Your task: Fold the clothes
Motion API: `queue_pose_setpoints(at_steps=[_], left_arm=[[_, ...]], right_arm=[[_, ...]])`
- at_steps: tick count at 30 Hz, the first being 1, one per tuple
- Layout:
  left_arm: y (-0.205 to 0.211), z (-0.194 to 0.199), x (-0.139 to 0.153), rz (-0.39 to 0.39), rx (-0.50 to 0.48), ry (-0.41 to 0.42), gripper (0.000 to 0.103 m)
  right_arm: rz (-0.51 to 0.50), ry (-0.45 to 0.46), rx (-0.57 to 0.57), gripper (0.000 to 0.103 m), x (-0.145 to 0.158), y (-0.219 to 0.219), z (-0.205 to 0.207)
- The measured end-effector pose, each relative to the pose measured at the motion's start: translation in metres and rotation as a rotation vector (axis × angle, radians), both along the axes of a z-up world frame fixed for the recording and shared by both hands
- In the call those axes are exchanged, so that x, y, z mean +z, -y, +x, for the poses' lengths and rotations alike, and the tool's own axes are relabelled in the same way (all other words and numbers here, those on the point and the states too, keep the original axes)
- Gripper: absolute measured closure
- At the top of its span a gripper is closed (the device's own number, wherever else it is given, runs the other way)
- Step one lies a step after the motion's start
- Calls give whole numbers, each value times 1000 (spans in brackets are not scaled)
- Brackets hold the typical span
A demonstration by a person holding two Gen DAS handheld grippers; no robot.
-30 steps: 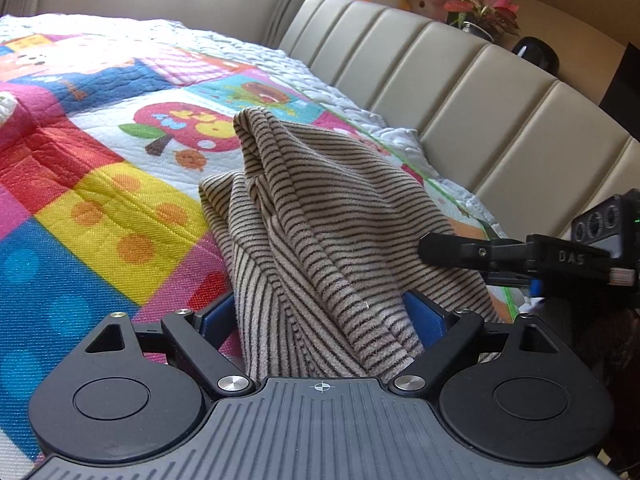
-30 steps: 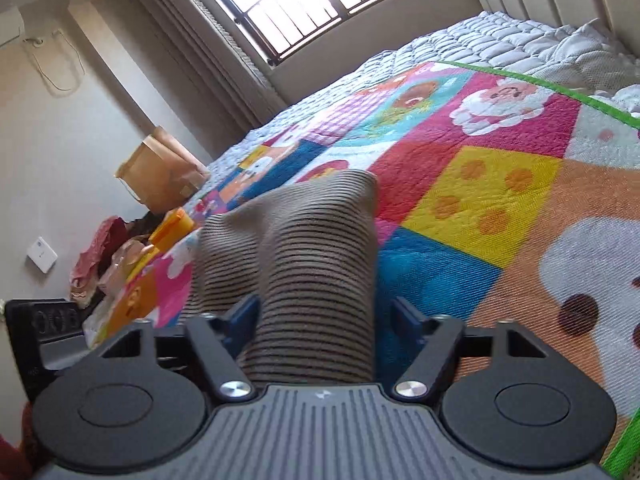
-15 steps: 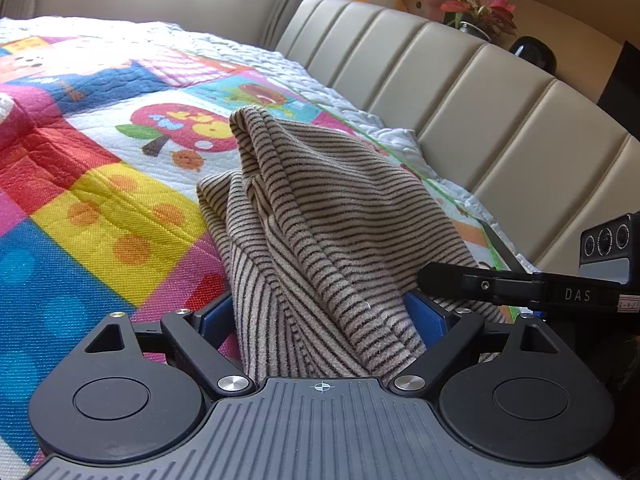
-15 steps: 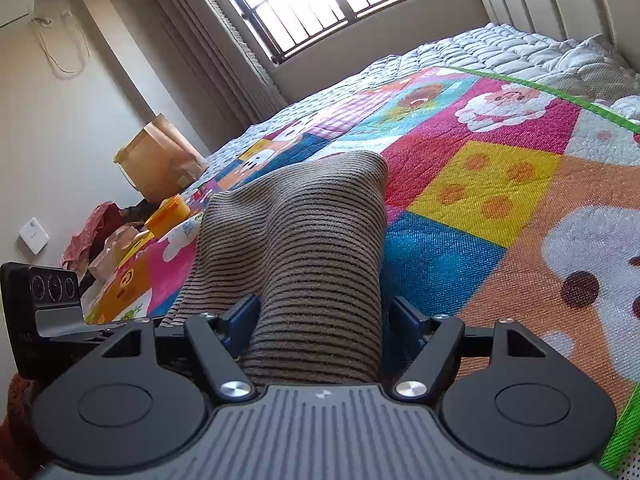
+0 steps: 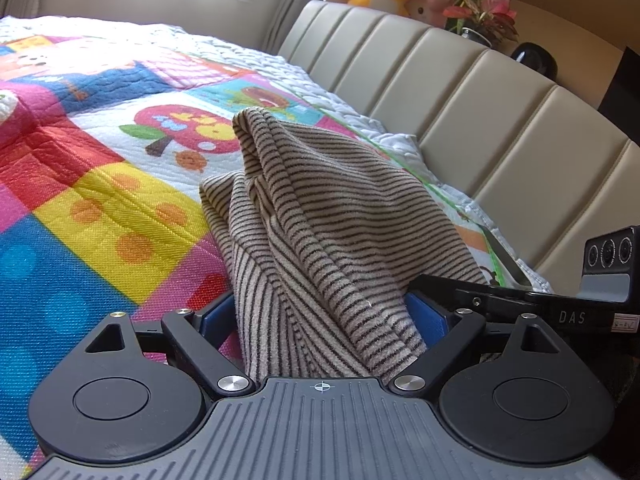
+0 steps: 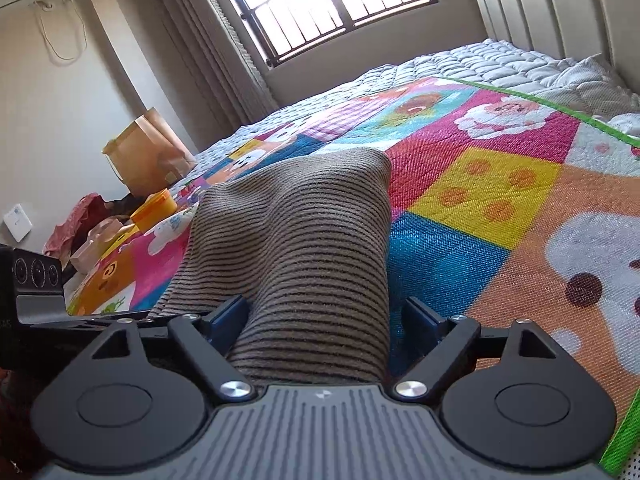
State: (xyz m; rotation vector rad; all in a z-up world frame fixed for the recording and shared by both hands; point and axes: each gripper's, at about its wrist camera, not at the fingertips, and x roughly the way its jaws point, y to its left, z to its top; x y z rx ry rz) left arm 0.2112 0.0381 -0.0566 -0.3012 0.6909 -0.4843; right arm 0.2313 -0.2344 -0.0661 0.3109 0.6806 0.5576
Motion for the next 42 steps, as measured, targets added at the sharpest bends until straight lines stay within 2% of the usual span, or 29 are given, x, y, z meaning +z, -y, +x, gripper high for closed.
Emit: queue_pose_setpoints(at_steps=[8, 14, 17, 19, 25, 42], left_arm=[[-2, 1, 0, -12, 6, -7, 10], [-2, 3, 1, -12, 9, -22, 10], [-2, 3, 0, -18, 12, -21, 10], [-2, 3, 0, -17, 12, -19, 10], [-2, 2, -1, -18, 14, -17, 10], [-3, 2, -2, -22, 13, -18, 9]], right_arm=[[-106, 7, -88, 7, 8, -15, -6], [-89, 2, -102, 7, 9, -11, -9], [-89, 26, -98, 7, 10, -10, -12], [-85, 42, -84, 3, 11, -11, -14], [-89, 101, -53, 2, 15, -17, -23], [-72, 89, -58, 2, 14, -15, -21]])
